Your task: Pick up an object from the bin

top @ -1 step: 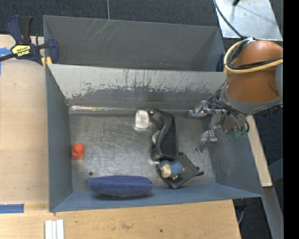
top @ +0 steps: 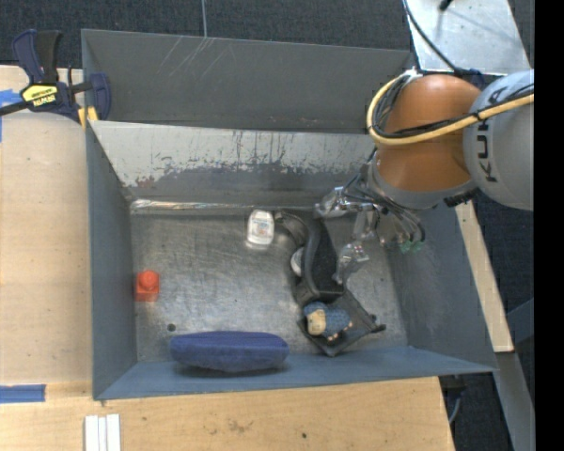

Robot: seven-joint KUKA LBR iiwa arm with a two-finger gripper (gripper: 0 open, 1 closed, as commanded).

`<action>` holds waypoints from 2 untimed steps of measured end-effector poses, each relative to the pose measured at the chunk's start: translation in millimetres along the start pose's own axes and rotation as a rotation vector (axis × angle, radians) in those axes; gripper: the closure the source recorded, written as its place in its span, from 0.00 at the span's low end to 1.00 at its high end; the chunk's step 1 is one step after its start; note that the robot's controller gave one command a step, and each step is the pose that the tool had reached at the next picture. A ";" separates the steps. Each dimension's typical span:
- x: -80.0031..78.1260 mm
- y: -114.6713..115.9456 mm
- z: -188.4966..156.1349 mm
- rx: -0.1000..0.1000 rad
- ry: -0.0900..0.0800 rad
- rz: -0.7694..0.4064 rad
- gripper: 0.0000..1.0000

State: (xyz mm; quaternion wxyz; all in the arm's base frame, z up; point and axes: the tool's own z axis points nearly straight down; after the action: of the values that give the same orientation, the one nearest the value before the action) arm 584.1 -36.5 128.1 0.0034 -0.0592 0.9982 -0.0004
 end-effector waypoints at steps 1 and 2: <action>12.4 1.1 7.2 0.001 -0.011 -0.201 0.00; -5.1 -11.0 5.3 0.000 -0.006 -0.155 0.00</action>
Offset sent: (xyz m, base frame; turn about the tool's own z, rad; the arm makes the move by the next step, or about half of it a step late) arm -0.0599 0.0043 -0.0508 -0.5196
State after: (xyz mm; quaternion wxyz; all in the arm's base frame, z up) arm 590.5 -46.8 122.8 0.0062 -0.1363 0.9907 -0.0006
